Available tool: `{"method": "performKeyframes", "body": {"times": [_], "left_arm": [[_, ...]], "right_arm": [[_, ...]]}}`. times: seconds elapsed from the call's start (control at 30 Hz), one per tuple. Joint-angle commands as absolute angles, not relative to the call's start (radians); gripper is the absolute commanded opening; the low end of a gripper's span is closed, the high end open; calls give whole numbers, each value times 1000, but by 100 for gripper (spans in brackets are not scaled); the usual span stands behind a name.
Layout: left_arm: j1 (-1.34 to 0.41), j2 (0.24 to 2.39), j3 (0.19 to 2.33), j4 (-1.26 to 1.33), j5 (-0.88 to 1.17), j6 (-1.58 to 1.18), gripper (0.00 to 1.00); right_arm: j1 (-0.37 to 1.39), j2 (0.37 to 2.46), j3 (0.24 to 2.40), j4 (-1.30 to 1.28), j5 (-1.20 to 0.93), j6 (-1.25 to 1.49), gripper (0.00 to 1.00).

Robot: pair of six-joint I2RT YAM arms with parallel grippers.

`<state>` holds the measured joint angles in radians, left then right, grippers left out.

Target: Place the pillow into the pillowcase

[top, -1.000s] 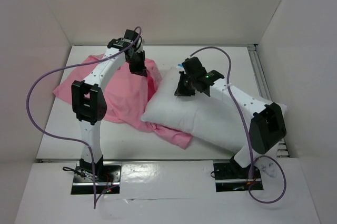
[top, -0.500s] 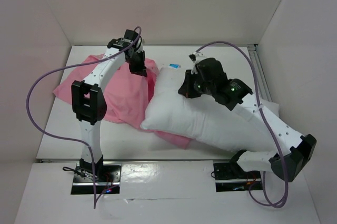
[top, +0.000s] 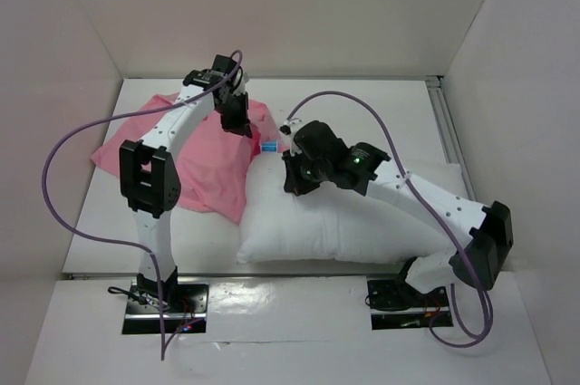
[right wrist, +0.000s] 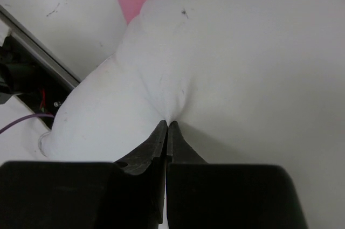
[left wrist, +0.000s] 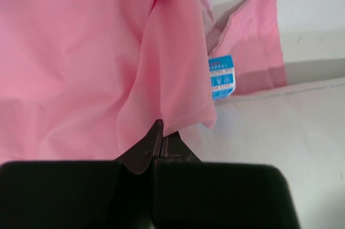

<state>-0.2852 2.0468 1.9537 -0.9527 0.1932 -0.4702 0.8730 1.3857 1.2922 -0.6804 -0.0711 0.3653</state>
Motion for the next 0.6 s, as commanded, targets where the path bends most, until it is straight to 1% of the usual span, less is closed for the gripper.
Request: {"method": "performKeyframes", "body": {"times": [0.0,0.07,0.13,0.3,0.43,0.57], "left_arm": [[-298,1925,1902,-959,209,-449,0],[-298,1869,1846,-948,209,-439,0],[-310,1833,1798,-948,164,-439,0],[-319,1770,1732,-925,121,-448,0],[-319,1821,1750,-913,98,-448,0],[-319,1888,1818,-913,120,-448,0]], "right_arm": [[865,1439,1367,-638,-48,309,0],[865,1462,1393,-647,-57,298,0],[865,1477,1423,-661,-92,287,0],[929,1488,1466,-747,-91,287,0],[930,1353,1425,-810,-31,330,0],[930,1275,1396,-883,-43,350,0]]}}
